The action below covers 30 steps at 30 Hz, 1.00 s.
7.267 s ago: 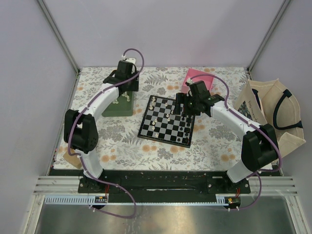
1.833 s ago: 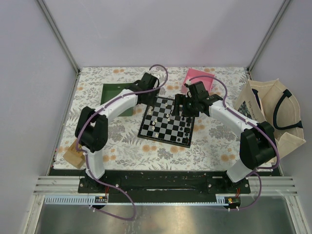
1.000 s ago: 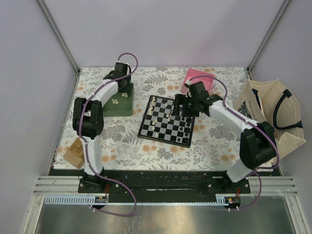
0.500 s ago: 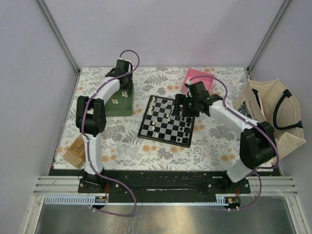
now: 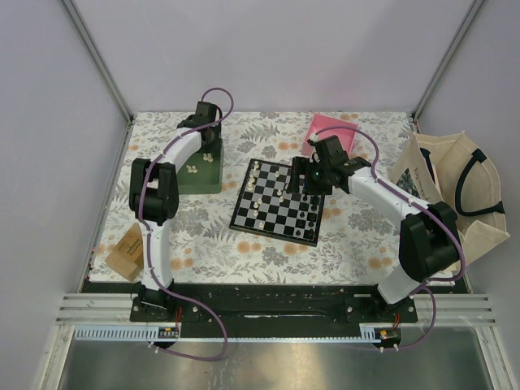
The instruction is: Set up the chess pieces on the board
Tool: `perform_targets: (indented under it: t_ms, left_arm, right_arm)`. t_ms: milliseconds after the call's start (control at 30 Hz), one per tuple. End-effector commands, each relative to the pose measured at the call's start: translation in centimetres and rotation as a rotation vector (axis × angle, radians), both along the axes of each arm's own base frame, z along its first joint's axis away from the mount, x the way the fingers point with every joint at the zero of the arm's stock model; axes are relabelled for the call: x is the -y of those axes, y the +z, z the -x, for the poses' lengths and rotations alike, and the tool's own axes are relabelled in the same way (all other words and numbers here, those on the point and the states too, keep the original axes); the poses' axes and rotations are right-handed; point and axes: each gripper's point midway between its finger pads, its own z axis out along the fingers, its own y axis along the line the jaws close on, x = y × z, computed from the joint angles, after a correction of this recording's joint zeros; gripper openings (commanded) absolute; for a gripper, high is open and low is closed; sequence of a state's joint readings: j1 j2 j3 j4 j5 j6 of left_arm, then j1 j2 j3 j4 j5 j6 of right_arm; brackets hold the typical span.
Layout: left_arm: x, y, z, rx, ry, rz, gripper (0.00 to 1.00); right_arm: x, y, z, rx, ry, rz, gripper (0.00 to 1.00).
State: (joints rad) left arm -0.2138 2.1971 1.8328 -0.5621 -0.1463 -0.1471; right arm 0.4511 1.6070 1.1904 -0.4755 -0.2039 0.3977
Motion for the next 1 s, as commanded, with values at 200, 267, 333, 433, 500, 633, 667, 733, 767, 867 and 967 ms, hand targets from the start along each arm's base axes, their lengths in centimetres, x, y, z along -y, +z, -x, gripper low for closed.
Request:
perform_targets:
  t_ms: [200,267,333,433,500,633,667,733,767,867,967]
  left_arm:
    - [-0.4,0.8,-1.1,0.008,0.014,0.012,0.4]
    - [-0.4,0.6,-1.1,-0.005,0.011,0.011,0.4]
    - [-0.2,0.7,-1.3,-0.006,0.005,0.014,0.4]
    - [-0.2,0.5,-1.4,-0.018,0.004,0.013,0.41]
    - [-0.3,0.3,-1.5,-0.023,0.006,0.014,0.4]
    - [-0.4,0.3,-1.6,-0.027,0.007,0.016,0.41]
    - [-0.2,0.3,-1.6,-0.029,0.004,0.018,0.41]
    - [-0.4,0.2,-1.6,-0.03,0.006,0.019,0.41]
    - [-0.4,0.4,-1.7,-0.026,0.006,0.021,0.4]
    - [-0.4,0.1,-1.6,-0.035,0.009,0.021,0.41]
    - [-0.4,-0.1,-1.6,-0.047,0.004,0.024,0.41]
  right_arm:
    - [-0.4,0.4,-0.7,0.017,0.019,-0.016,0.89]
    - [-0.4,0.5,-0.7,0.018,0.02,-0.018,0.89]
    - [-0.5,0.5,-0.7,0.018,0.02,-0.02,0.89]
    - [-0.5,0.4,-0.8,0.015,0.019,-0.02,0.89]
    - [-0.5,0.4,-0.7,0.014,0.02,-0.021,0.89]
    - [-0.5,0.3,-0.7,0.011,0.019,-0.02,0.89]
    - [-0.5,0.3,-0.8,0.014,0.019,-0.019,0.89]
    - [-0.5,0.2,-0.7,0.006,0.018,-0.022,0.89]
    - [-0.6,0.2,-0.7,0.007,0.021,-0.021,0.89]
    - [-0.6,0.3,-0.8,0.009,0.022,-0.021,0.89]
    - [-0.6,0.3,-0.8,0.009,0.022,-0.021,0.89]
